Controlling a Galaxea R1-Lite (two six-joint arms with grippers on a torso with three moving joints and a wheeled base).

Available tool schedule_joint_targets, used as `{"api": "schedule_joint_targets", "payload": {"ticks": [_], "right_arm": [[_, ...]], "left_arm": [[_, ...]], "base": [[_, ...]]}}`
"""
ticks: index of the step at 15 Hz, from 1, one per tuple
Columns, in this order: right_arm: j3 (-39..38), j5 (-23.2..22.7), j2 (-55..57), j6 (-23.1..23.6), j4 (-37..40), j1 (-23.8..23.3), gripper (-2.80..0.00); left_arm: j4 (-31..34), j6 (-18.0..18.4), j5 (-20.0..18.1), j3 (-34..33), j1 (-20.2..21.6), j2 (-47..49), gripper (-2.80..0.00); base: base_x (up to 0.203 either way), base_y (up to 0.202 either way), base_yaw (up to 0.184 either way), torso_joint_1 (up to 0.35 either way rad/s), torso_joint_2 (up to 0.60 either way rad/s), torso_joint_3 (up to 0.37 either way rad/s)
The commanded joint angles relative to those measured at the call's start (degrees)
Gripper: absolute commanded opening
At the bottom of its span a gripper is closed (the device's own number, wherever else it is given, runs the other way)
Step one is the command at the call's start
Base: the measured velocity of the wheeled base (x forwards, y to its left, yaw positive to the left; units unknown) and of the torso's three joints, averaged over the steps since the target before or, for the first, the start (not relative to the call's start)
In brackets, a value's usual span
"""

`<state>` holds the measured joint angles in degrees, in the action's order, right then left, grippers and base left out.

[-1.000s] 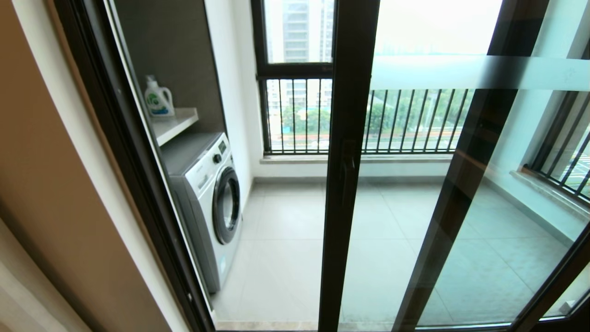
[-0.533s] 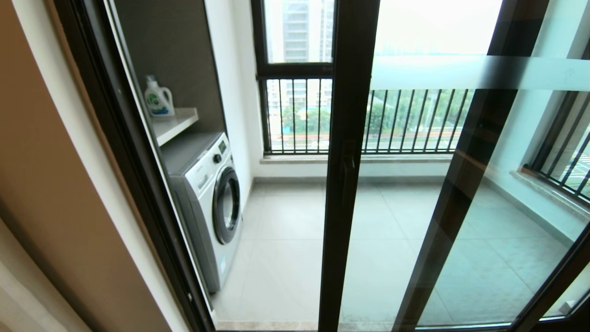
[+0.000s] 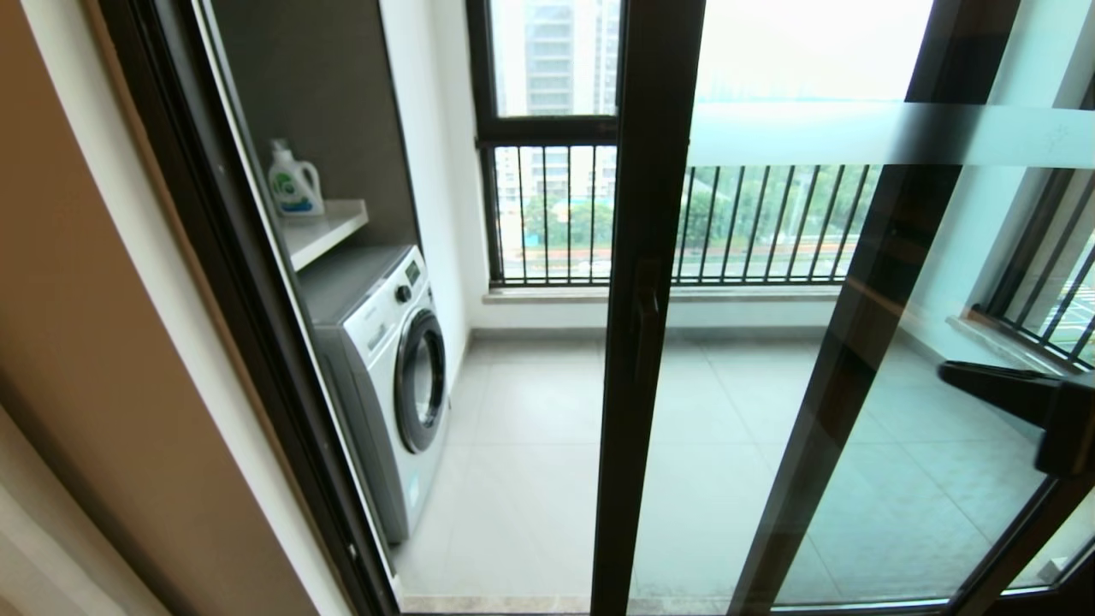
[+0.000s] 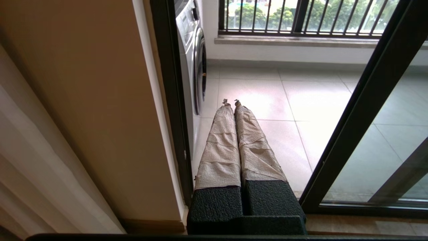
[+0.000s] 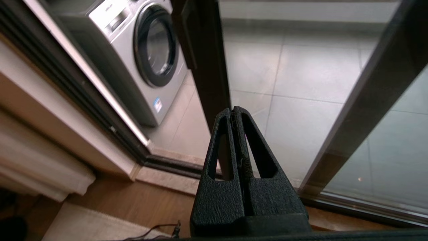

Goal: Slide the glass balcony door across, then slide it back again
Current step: Open the slid door

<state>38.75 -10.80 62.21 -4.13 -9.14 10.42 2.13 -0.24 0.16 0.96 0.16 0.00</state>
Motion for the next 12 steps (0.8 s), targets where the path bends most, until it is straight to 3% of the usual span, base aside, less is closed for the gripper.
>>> {"api": "schedule_joint_targets", "payload": {"ticks": [1, 4, 9, 12], "right_arm": [[2.7, 0.9, 11.2, -0.1, -1.3, 8.6, -2.8], [7.3, 5.4, 16.5, 0.0, -2.5, 15.0, -2.8], [13.2, 5.9, 24.7, 0.0, -5.5, 15.6, -2.8], [14.3, 8.9, 30.6, 0.1, -10.6, 16.7, -2.8]], "left_arm": [[0.1, 0.0, 0.0, 0.0, 0.0, 0.1, -2.8], [0.1, 0.0, 0.0, 0.0, 0.0, 0.1, -2.8], [0.1, 0.0, 0.0, 0.0, 0.0, 0.1, -2.8], [0.1, 0.0, 0.0, 0.0, 0.0, 0.1, -2.8]], "base": [[0.0, 0.0, 0.0, 0.0, 0.0, 0.0], [0.0, 0.0, 0.0, 0.0, 0.0, 0.0], [0.0, 0.0, 0.0, 0.0, 0.0, 0.0], [0.0, 0.0, 0.0, 0.0, 0.0, 0.0]]}}
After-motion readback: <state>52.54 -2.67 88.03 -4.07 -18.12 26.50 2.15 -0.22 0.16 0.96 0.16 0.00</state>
